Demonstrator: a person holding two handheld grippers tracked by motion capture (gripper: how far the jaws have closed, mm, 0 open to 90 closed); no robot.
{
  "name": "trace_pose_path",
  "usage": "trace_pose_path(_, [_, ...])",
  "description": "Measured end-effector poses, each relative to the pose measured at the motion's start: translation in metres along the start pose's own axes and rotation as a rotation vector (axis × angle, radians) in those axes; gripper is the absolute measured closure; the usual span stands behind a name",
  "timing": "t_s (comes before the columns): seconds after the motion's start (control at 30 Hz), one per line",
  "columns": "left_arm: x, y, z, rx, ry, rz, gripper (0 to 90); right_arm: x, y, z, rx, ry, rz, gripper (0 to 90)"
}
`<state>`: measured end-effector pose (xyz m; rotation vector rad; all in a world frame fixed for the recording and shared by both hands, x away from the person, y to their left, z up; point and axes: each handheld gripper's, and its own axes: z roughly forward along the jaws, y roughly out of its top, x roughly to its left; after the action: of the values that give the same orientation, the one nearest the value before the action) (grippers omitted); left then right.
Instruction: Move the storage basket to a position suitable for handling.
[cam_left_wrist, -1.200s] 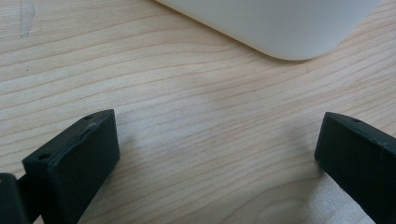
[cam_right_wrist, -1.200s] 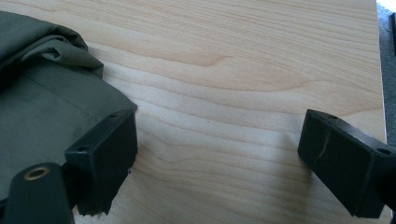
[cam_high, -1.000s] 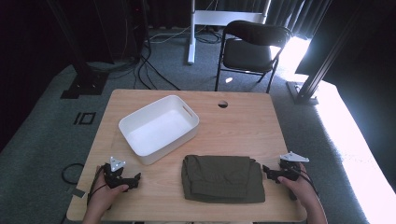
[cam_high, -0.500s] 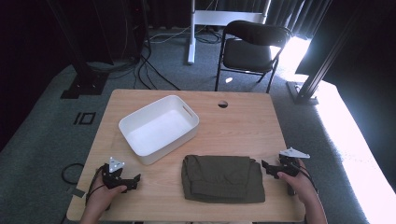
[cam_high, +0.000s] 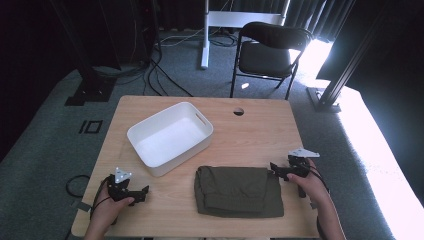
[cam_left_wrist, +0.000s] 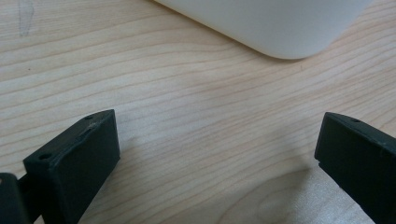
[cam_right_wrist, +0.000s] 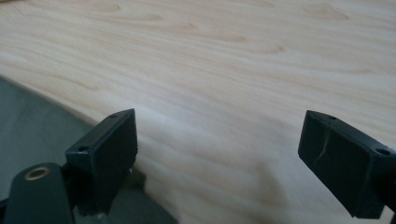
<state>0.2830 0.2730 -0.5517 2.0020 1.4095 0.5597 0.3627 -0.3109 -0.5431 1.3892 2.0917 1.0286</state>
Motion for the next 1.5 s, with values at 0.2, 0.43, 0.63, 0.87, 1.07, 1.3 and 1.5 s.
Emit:
trace_pose_path(0.2, [0.002,0.003,-0.002,-0.004,-0.003,-0.013,1.3,0.007,0.013,0.009,-0.005,0.017,-0.01,11.6])
trace_pose_path(0.43, [0.001,0.01,-0.005,-0.032,0.001,-0.013,1.2,0.019,0.03,0.02,-0.009,0.042,-0.042,11.6])
trace_pose_path(0.63, [-0.001,0.015,-0.01,-0.043,-0.005,-0.008,1.3,0.027,0.042,0.025,-0.022,0.067,-0.053,11.7])
trace_pose_path(0.87, [0.0,0.021,-0.015,-0.07,-0.007,-0.022,1.3,0.039,0.057,0.036,-0.032,0.1,-0.065,11.7])
trace_pose_path(1.07, [0.001,0.026,-0.018,-0.081,0.009,-0.019,1.3,0.048,0.066,0.042,-0.043,0.113,-0.081,11.7])
trace_pose_path(1.3, [0.002,0.03,-0.022,-0.101,0.001,-0.03,1.3,0.065,0.086,0.051,-0.059,0.14,-0.113,11.7])
trace_pose_path(1.5, [0.003,0.037,-0.026,-0.12,0.009,-0.035,1.3,0.082,0.106,0.058,-0.078,0.166,-0.143,11.8])
